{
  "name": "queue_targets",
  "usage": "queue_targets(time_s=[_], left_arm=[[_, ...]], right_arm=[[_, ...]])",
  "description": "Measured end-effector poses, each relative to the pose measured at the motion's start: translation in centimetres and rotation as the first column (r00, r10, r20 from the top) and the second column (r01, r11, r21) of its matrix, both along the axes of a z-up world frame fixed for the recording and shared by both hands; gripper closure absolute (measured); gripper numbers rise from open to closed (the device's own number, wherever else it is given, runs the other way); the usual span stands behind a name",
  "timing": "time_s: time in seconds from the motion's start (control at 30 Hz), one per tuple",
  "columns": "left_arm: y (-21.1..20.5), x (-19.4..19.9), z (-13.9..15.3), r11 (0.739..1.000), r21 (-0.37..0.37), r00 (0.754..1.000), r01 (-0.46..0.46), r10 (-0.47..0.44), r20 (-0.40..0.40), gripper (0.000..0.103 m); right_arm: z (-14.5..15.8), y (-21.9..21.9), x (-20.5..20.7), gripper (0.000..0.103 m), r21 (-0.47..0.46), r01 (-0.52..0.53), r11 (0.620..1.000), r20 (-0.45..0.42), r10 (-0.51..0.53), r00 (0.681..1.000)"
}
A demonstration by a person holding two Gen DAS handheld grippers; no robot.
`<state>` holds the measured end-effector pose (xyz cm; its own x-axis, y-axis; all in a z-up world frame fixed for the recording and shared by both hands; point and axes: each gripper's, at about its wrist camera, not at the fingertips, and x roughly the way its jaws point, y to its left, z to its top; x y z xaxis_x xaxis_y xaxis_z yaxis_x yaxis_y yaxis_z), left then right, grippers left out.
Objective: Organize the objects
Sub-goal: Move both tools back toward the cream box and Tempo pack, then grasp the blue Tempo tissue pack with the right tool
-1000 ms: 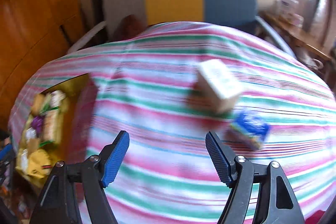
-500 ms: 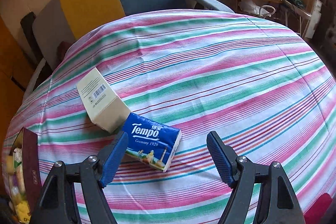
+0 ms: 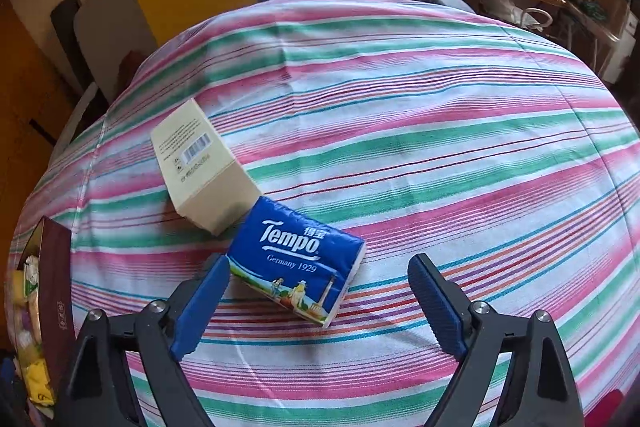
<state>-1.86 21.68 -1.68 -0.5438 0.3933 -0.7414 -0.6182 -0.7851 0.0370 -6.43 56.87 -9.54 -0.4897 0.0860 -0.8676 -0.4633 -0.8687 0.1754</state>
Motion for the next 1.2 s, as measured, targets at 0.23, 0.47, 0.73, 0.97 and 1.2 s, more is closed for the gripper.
queue_targets(time_s=[0.23,0.47,0.73,0.97,1.2], left_arm=[[1.7,-0.4,-0.4,1.0,0.009,0.999,0.026,-0.027,0.029,0.065],[3.6,-1.0,-0.7,0.998,0.02,0.996,0.055,-0.057,0.069,0.065],[7.4,-2.6,-1.1,0.996,0.033,0.989,0.079,-0.082,0.119,0.065],[12.6,-6.7,-3.1,0.997,0.046,0.961,0.068,-0.077,0.264,0.056],[18.5,-11.2,-4.0,0.996,0.094,0.924,0.0,-0.037,0.381,0.031]], right_arm=[[-0.6,-4.0,-1.8,0.005,0.272,-0.198,0.942,0.091,0.18,0.98],[-2.3,-4.5,-3.0,0.02,0.294,-0.3,0.907,0.157,0.264,0.952],[-0.4,-3.2,-1.8,0.045,0.26,-0.22,0.94,0.156,0.184,0.97],[-0.2,0.1,-0.9,0.044,0.254,-0.06,0.965,0.188,0.012,0.982],[-1.0,0.2,-0.6,0.045,0.196,-0.055,0.979,0.223,0.01,0.975]])
